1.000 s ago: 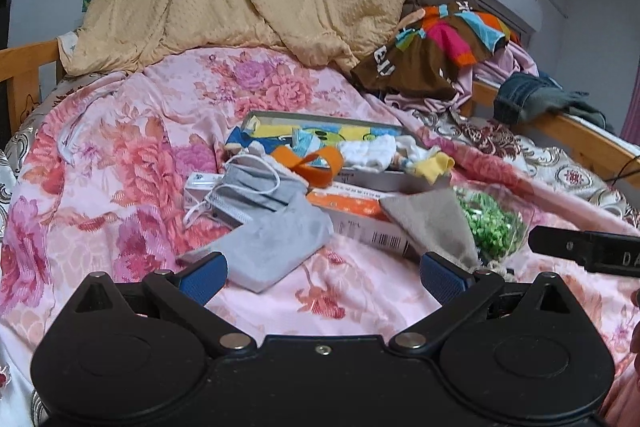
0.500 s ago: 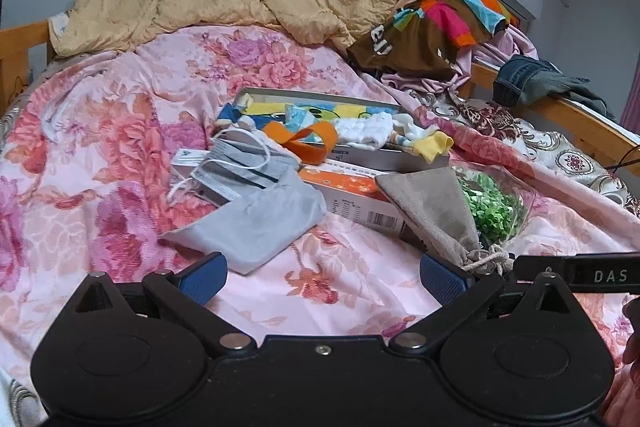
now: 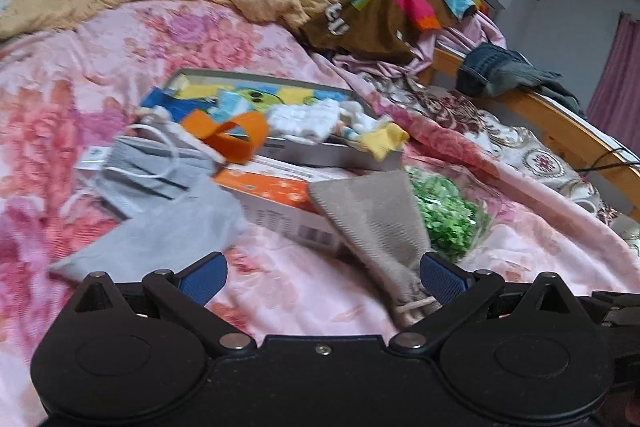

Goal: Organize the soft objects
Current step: 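Move the left gripper to the beige pouch while the right gripper approaches the black sock, then grasp the beige pouch with the left gripper while the right gripper grasps the black sock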

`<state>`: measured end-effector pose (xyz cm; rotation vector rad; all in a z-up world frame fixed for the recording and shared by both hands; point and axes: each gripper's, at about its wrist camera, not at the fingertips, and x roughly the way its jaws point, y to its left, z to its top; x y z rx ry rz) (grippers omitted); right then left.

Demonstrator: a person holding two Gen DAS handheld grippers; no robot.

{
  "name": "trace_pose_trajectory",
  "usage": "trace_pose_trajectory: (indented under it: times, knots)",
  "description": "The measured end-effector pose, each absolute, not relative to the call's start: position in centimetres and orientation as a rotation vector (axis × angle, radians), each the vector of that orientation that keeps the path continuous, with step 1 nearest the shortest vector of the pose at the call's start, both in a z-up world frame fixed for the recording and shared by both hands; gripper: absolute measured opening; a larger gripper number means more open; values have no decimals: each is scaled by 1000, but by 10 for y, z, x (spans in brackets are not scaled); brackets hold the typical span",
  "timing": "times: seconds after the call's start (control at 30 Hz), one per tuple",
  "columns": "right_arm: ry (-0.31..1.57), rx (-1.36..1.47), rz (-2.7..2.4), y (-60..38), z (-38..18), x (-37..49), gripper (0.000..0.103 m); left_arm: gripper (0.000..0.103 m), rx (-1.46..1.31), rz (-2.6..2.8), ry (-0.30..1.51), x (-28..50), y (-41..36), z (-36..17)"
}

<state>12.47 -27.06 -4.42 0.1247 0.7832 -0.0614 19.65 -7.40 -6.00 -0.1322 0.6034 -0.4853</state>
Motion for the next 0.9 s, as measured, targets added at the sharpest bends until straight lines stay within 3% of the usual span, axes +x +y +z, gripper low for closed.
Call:
trace_pose_trajectory:
  times: [0.43, 0.7, 0.9]
  knots:
    - [812, 159, -66, -275, -53, 138, 103, 101, -202, -603, 749, 251, -118, -71]
    - [822, 162, -70, -275, -57, 143, 103, 73, -263, -624, 824, 262, -125, -80]
    - [819, 159, -70, -275, -58, 145, 103, 41, -315, -601, 861, 266, -120, -87]
